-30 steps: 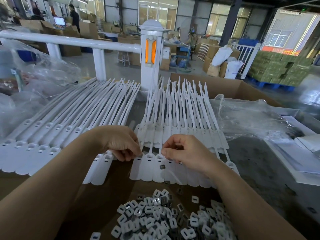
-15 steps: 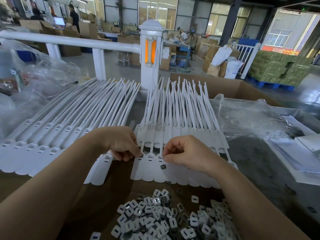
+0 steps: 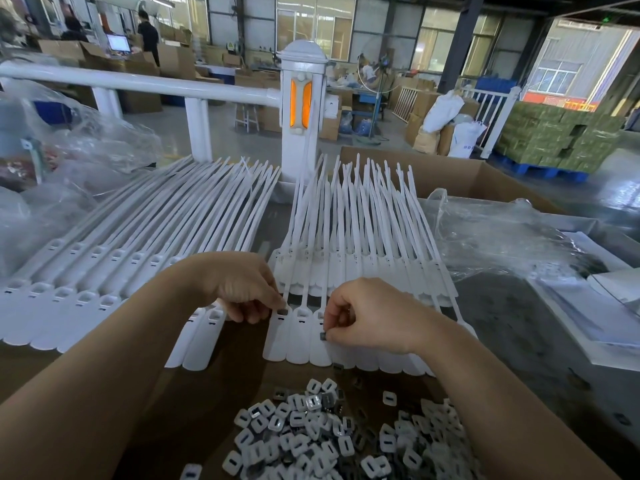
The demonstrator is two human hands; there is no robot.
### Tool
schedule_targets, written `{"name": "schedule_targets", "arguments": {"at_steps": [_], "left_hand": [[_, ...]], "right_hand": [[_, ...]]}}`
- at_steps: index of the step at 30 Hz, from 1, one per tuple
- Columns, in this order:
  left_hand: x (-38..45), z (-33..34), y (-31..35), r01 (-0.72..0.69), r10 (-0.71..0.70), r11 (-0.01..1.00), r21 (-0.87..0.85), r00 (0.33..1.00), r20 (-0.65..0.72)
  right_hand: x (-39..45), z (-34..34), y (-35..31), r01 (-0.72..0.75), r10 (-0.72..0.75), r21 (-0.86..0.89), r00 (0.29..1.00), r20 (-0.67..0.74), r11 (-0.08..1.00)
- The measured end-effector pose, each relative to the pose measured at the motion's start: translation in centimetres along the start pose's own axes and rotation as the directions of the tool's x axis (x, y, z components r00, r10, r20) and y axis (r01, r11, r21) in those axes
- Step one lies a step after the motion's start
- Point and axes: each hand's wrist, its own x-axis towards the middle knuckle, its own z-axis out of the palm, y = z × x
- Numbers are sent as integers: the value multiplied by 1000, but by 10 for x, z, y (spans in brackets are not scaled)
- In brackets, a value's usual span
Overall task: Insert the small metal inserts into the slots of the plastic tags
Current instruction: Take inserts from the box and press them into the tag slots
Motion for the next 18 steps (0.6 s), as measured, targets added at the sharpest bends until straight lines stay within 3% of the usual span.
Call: {"name": "schedule_targets", "arguments": {"at_steps": [7,18], "left_hand": [[3,3,1,11,-11,1000,-3,1000,-13],[0,4,4,10,-10,1000,7,1000,-19]], "right_hand": [[0,0,-2,1,-1,12,1000,20,1000],[0,5,-11,-3,10,-122,999,54,993]]}}
